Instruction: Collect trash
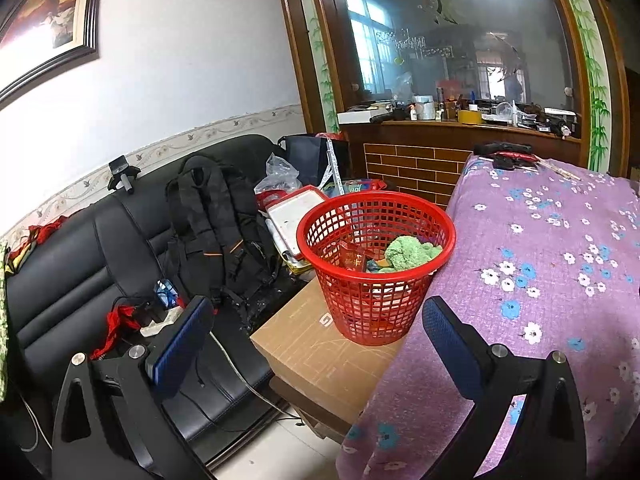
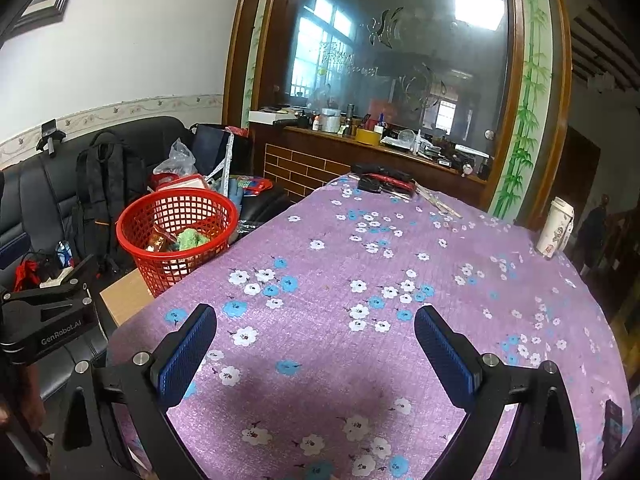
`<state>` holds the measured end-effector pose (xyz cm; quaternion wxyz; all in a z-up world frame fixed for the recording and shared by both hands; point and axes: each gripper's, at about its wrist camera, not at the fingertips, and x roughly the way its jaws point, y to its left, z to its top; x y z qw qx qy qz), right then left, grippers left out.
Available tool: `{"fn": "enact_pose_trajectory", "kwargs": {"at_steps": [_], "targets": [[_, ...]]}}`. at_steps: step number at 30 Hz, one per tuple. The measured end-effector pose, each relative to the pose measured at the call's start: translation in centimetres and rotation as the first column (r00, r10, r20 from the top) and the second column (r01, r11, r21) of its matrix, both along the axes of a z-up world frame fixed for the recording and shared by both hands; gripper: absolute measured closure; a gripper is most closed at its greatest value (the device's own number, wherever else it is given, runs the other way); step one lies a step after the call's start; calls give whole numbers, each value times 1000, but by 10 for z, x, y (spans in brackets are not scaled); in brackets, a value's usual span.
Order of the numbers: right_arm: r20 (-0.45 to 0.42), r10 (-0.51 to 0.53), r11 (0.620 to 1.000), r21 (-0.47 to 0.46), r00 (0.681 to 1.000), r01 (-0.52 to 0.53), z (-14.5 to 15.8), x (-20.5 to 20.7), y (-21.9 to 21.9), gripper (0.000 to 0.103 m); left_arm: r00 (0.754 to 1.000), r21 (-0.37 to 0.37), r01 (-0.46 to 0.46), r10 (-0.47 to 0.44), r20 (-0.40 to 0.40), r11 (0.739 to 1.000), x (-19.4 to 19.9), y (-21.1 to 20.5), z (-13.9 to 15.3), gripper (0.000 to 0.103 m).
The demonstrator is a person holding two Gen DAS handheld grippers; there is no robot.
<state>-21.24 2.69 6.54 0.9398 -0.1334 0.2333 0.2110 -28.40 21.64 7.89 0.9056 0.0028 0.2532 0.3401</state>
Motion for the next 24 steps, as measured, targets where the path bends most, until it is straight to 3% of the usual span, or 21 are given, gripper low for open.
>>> {"fn": "enact_pose_trajectory", "kwargs": {"at_steps": [24], "targets": [[-12, 3, 1000, -5, 1000, -3, -4, 2, 3, 2, 1000, -10, -2, 2, -6, 1000, 0, 1, -2, 0]]}}
